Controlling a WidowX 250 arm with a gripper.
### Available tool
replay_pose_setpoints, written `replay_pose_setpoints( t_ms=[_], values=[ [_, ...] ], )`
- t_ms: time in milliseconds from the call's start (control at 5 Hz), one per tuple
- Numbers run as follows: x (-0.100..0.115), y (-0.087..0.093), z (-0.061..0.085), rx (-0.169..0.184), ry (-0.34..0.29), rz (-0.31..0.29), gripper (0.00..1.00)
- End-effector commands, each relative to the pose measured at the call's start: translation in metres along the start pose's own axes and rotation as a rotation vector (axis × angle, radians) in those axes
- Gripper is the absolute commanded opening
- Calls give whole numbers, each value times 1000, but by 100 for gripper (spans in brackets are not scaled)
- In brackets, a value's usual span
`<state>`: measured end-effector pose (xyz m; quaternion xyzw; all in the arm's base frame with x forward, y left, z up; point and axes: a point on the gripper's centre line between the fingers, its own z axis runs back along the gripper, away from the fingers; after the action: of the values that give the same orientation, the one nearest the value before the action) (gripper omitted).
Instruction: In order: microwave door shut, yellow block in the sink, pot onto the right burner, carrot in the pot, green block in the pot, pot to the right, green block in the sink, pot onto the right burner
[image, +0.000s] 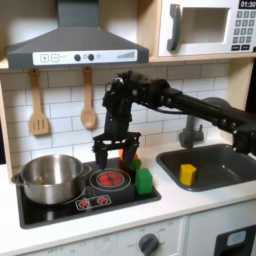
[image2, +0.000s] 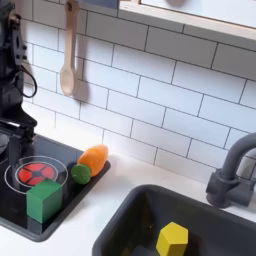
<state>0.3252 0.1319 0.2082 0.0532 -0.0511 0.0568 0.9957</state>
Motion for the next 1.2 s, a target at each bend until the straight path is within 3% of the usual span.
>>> replay_pose_setpoints(
  t_ms=[0,600,1000],
  values=[
    [12,25,-5,23,3,46,100],
    [32,57,-4,52,-7,73,100],
    [44,74,-10,52,-1,84,100]
  ],
)
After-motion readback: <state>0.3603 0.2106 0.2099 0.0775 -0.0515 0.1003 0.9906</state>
